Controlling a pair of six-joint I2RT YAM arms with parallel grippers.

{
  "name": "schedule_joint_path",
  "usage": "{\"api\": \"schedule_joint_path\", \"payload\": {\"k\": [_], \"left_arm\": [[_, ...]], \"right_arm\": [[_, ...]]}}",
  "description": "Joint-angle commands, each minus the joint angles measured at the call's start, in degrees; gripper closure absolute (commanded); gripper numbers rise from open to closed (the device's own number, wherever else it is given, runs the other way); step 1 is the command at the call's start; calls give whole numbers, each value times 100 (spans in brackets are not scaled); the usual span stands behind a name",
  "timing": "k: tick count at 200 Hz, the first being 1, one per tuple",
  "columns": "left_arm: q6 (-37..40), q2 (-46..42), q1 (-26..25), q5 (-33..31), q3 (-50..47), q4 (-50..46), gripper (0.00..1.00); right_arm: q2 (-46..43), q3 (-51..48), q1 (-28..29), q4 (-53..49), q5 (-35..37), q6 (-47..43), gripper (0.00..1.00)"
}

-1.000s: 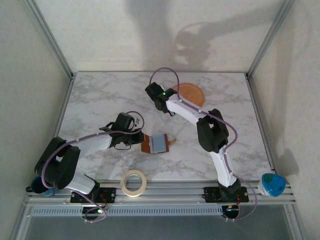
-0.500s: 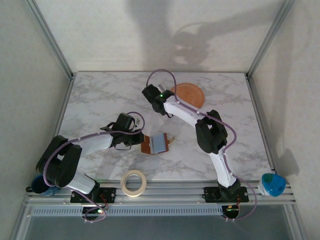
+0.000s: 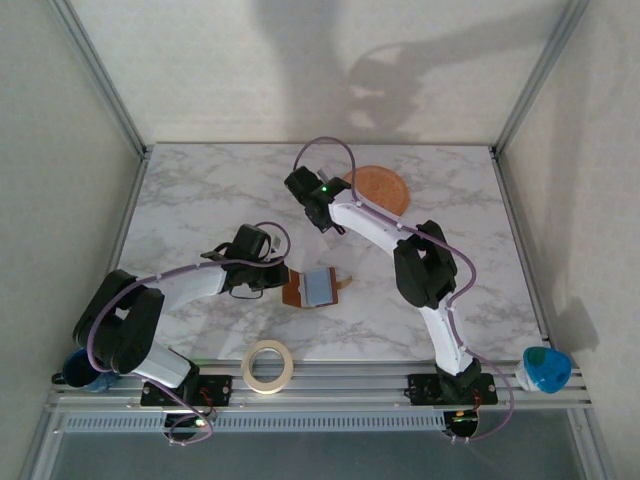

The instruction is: Put the credit cards into the card holder

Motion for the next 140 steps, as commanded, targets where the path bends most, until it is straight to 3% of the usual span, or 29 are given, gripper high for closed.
{"api": "schedule_joint_path", "payload": {"k": [1,74,122,140], "left_arm": [[156,64,-17,80,171,-160,100],[262,262,-18,100,394,-265,97],[253,206,-9,22,552,-385,73],[245,89,-2,-64,552,-415,70]], "right_arm": [[-311,206,-25,-423,-557,311,100],[-1113,-100,-229,-410,-1620,720,100],[-2122,-1044,-400,-16,-2719,1222,100],[-2521,-1616,-332,214,-3206,1412,100]]}}
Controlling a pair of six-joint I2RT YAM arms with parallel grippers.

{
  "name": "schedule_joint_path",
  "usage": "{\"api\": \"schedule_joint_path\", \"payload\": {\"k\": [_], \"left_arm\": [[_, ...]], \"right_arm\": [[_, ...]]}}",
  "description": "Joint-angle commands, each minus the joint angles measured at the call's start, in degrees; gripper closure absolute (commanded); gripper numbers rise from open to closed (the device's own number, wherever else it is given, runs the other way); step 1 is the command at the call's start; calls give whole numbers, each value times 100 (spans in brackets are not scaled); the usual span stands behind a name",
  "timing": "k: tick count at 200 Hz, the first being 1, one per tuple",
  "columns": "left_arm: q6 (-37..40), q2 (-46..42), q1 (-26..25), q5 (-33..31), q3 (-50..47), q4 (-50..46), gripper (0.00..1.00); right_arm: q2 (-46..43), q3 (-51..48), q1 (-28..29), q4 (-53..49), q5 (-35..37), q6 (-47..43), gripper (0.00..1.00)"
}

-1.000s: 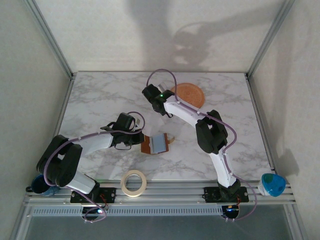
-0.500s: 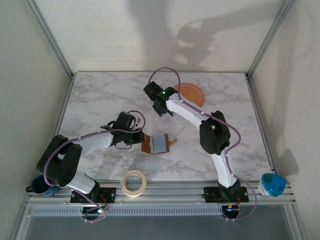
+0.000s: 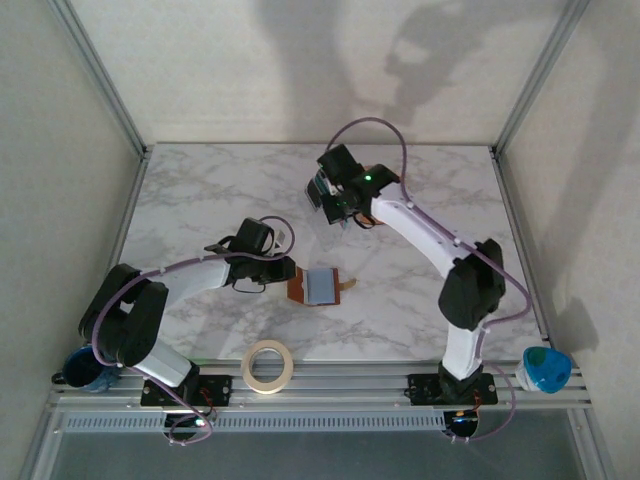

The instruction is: Put the credit cards into the card holder

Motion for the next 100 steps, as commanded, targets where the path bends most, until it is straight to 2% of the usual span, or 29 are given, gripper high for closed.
{"api": "schedule_joint_path", "payload": {"k": [1,45,62,68,100], "left_arm": [[32,-156,-3,-154,156,-203,69],[-29,-297,51,-255,221,-282,68],[-98,-292,68,-249,261,-256,68],[-135,-296,68,-233,279,-241,68],[-415,-488,68,78,288,48,67]], "right_arm": [[-519,-659,81,299,-951,446,100],[-1151,-2314,219,1384,-2899,1649,100],[-1198,-2735,238,1701,-3207,1931,100],[-1206,-2855,385,1786,-3235,1969,100],[-1298,-3382,391,2205,-3364,2024,100]]}}
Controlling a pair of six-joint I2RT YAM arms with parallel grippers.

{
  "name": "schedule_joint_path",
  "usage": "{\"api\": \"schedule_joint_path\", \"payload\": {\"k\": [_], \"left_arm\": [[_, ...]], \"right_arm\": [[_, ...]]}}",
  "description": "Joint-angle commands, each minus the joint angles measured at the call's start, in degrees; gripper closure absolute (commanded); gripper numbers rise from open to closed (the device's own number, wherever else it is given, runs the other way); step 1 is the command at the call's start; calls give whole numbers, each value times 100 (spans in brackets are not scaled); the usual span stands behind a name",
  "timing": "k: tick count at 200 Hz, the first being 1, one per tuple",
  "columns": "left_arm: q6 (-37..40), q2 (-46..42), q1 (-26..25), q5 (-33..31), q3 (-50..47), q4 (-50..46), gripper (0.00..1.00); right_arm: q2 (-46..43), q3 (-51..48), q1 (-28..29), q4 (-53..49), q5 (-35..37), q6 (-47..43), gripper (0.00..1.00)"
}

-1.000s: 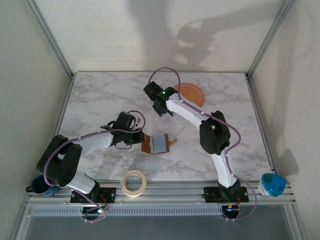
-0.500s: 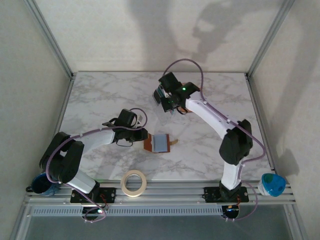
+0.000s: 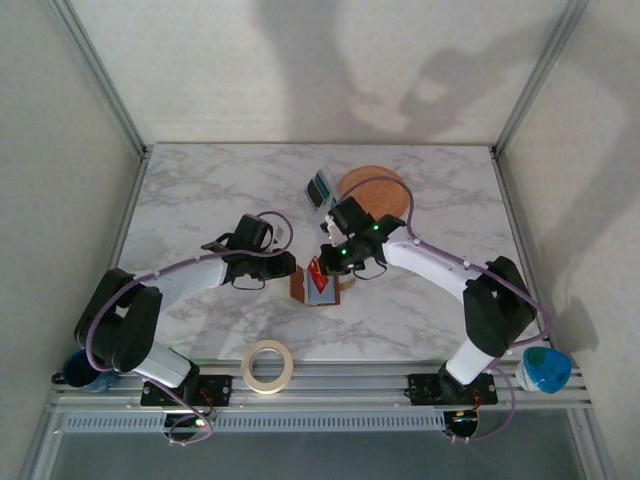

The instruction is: Put the credit cards into the card holder

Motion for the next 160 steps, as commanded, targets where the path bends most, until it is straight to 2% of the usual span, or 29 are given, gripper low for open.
{"api": "schedule_joint_path", "payload": {"k": [1,44,65,91,118,135,160], "left_arm": [[-276,-280,62,200,155,193,66],[-399,-855,62,201,455,11,61],[-381,-990,42,-88,674,-234,58],[-561,-968,-77,274,632,115,58],[-795,-1038,-149,333,579,445,57],[-886,-1217,-149,347,524,647,55],[-976,-1306,-149,448,509,908,54]], "right_arm": [[-225,-261,42,592,-460,288,100],[-444,-758,-32,1262,-896,674,100],[-461,-962,-42,1706,-1164,951,100],[-641,-1160,-51,1964,-1178,1114,100],[-1062,-1683,-652,2533,-1437,1420,100],[-1331,-2066,-951,3215,-1838,1765,100],[-1766,-2553,-1334,4012,-2050,2228,100]]}}
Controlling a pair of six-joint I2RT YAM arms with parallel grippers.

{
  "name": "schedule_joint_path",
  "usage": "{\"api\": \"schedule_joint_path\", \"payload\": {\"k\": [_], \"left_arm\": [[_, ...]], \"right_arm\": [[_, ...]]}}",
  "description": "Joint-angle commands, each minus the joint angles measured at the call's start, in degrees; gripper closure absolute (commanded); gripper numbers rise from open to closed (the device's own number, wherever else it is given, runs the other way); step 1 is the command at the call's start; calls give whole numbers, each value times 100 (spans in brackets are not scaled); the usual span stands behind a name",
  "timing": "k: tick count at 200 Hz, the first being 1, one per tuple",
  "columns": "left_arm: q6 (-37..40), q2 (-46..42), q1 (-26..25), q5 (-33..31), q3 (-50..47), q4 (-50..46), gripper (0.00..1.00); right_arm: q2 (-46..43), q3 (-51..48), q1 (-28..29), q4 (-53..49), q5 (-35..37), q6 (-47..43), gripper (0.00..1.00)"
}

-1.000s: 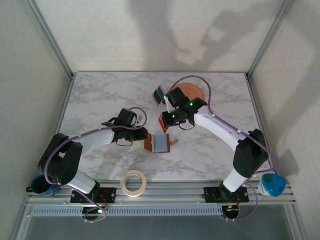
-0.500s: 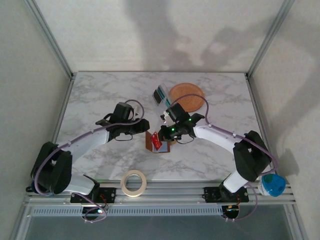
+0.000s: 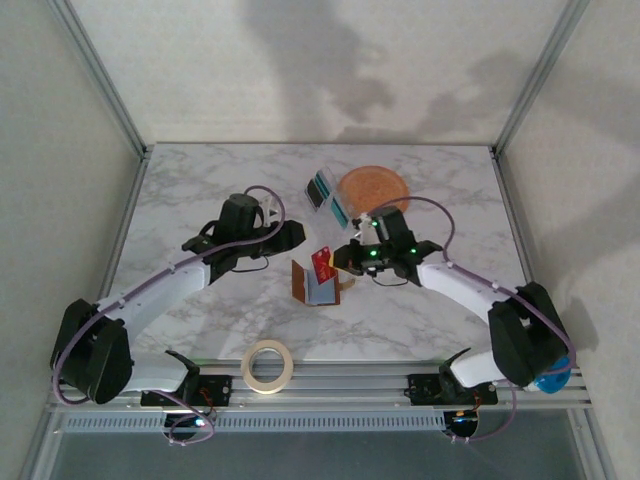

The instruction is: Put the credit cards into the card holder

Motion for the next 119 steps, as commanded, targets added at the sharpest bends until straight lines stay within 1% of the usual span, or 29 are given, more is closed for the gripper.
{"api": "schedule_joint_path", "payload": {"k": [1,21,37,63,73,86,98,119], "left_arm": [[-219,-220,-23,207,-40,473,54],[-440,-278,-40,498,-171,891,54],[-482,-420,-49,686,-315,1261,56],[-429,-493,-49,904,-225,1204,56],[-479,-553,-49,983,-277,1328,56],[-568,-618,-49,1133,-360,1580,57],[-643,-598,-49,1439,-350,1783,56],[-626,-636,-49,1806,-235,1818,56]], "right_arm": [[-420,-392,-263,1118,-466,620,100],[-769,-723,-466,1815,-504,967,100],[-1166,-931,-477,2312,-365,1162,100],[-1835,-1243,-476,2801,53,1418,100],[-2010,-1307,-483,2926,119,1503,100],[-2097,-1316,-473,3149,-15,1587,100],[-2109,-1345,-450,3396,-130,1758,100],[-2073,-1356,-352,3827,-239,1970,100]]}}
